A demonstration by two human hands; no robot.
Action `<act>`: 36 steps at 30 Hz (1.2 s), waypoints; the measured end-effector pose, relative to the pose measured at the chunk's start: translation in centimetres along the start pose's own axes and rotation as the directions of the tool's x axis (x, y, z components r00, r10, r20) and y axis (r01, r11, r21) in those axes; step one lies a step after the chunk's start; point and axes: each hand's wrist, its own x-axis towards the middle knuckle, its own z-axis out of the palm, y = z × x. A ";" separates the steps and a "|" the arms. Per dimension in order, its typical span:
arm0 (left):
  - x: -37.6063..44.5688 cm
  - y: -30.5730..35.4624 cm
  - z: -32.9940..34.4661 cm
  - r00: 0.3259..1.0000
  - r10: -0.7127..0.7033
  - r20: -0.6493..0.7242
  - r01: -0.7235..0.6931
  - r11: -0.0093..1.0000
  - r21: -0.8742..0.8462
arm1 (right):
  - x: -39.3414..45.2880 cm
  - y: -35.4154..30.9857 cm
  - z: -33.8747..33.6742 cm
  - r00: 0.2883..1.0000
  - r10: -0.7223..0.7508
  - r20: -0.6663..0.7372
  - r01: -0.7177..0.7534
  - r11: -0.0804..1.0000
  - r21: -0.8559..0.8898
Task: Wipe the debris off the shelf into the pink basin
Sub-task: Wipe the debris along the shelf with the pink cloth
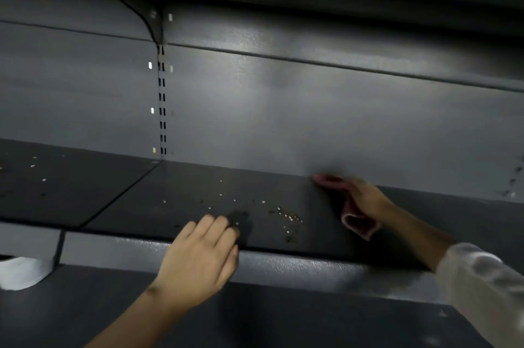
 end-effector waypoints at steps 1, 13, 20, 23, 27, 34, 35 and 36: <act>0.0 0.0 0.2 1.000 -0.002 -0.008 0.002 1.000 0.000 | 0.2 1.8 -0.3 0.996 0.086 0.035 -0.086 0.996 -0.017; -0.2 0.0 1.1 1.000 -0.005 -0.013 0.005 1.000 0.023 | 2.4 -8.2 6.9 0.937 -0.315 0.151 0.332 0.937 -0.106; 0.0 0.0 1.0 0.999 -0.010 -0.035 0.009 1.000 -0.030 | 2.1 1.5 -3.1 0.995 0.072 -0.063 -0.064 0.991 0.117; 0.2 0.1 1.0 0.999 -0.012 -0.031 0.011 1.000 -0.018 | -0.5 9.2 -6.8 0.970 0.228 -0.083 -0.225 0.973 0.045; 0.1 0.2 1.0 1.000 -0.002 -0.022 0.002 1.000 -0.001 | -2.0 14.7 -6.3 0.961 0.275 0.018 -0.261 0.930 -0.259; 0.0 0.4 1.0 1.000 -0.028 -0.014 0.028 0.999 0.026 | -1.2 3.6 -0.7 0.988 -0.058 0.146 0.095 0.959 -0.266; 0.0 0.4 1.0 1.000 -0.026 -0.015 0.027 0.999 0.028 | -1.3 1.5 0.2 0.987 -0.092 0.131 0.119 0.969 -0.218; 0.0 0.4 0.9 1.000 -0.024 -0.016 0.024 0.999 0.028 | -1.5 -0.5 1.2 0.984 -0.132 0.119 0.151 0.974 -0.168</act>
